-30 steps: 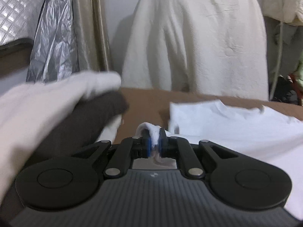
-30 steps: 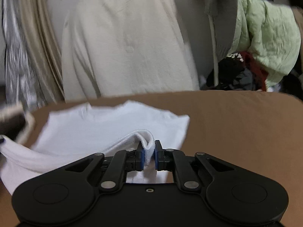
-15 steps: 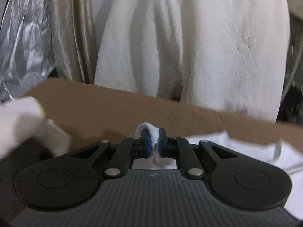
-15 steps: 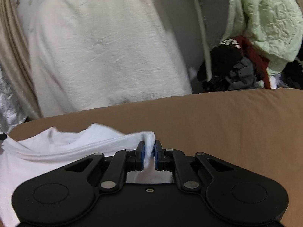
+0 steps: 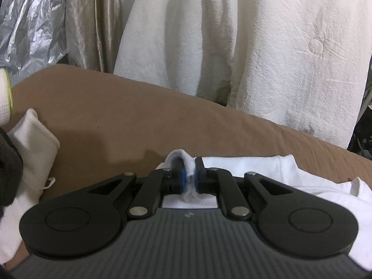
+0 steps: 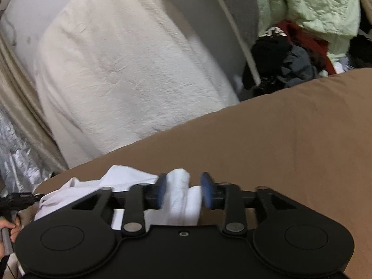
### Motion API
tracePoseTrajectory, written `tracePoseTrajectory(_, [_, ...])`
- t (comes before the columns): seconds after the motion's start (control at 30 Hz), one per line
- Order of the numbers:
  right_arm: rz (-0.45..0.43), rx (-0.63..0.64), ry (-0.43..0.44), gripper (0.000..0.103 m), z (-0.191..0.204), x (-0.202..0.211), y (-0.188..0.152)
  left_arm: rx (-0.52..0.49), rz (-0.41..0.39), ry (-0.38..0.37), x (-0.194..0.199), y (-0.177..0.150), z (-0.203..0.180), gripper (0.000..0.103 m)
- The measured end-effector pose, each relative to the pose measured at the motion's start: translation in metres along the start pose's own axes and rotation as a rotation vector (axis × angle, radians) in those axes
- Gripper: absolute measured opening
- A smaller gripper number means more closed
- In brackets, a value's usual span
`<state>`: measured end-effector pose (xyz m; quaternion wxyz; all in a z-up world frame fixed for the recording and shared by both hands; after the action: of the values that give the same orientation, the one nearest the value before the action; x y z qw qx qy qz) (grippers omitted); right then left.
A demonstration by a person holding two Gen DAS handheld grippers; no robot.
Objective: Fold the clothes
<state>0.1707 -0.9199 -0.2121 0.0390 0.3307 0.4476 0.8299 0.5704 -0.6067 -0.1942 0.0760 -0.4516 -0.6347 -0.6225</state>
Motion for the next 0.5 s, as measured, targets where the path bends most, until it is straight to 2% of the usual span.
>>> tracePoseTrajectory(0.1, [-0.001,0.042,0.015,0.049,0.005,-0.007,-0.005,-0.001,-0.003,-0.003,0.002,0.001,0.001,0.008])
tracePoseTrajectory(0.13, [-0.001,0.055,0.02,0.041,0.006,-0.009,-0.006,-0.006,-0.009,0.0,0.003,0.001,0.0,0.007])
tracePoseTrajectory(0.17, [-0.001,0.069,0.025,0.01,0.008,-0.012,-0.008,-0.022,-0.03,0.01,0.007,0.004,-0.003,0.007])
tracePoseTrajectory(0.2, [0.001,0.081,0.013,0.007,0.008,-0.014,-0.011,-0.038,-0.051,0.02,0.011,0.006,-0.006,0.007])
tracePoseTrajectory(0.27, [-0.068,0.112,-0.016,0.006,0.013,-0.006,-0.007,-0.068,-0.092,0.035,0.019,0.013,-0.013,0.007])
tracePoseTrajectory(0.33, [-0.158,0.148,-0.037,0.005,0.021,0.006,0.002,-0.067,-0.124,-0.001,0.028,0.026,-0.022,0.007])
tracePoseTrajectory(0.37, [-0.183,0.152,-0.047,0.005,0.022,0.01,0.007,-0.079,-0.125,0.009,0.027,0.031,-0.026,0.007])
tracePoseTrajectory(0.43, [-0.179,0.13,-0.056,0.006,0.017,0.01,0.017,-0.105,-0.079,0.028,0.012,0.033,-0.033,0.007])
tracePoseTrajectory(0.5, [-0.122,0.078,-0.043,0.007,0.0,-0.002,0.016,-0.135,0.04,0.09,-0.016,0.027,-0.034,0.011])
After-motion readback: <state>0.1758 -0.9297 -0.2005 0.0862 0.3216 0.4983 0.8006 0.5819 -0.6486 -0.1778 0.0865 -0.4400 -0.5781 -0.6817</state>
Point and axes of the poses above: each gripper's, at about its wrist camera, not at the fingertips, and x roughly against the way its jaws point, z to its left, y to its top, the point moved 4 cm from there along -x, roughly the way its jaws point, and after that the axes turned 5 degrees about x, right-handed, at the moved point
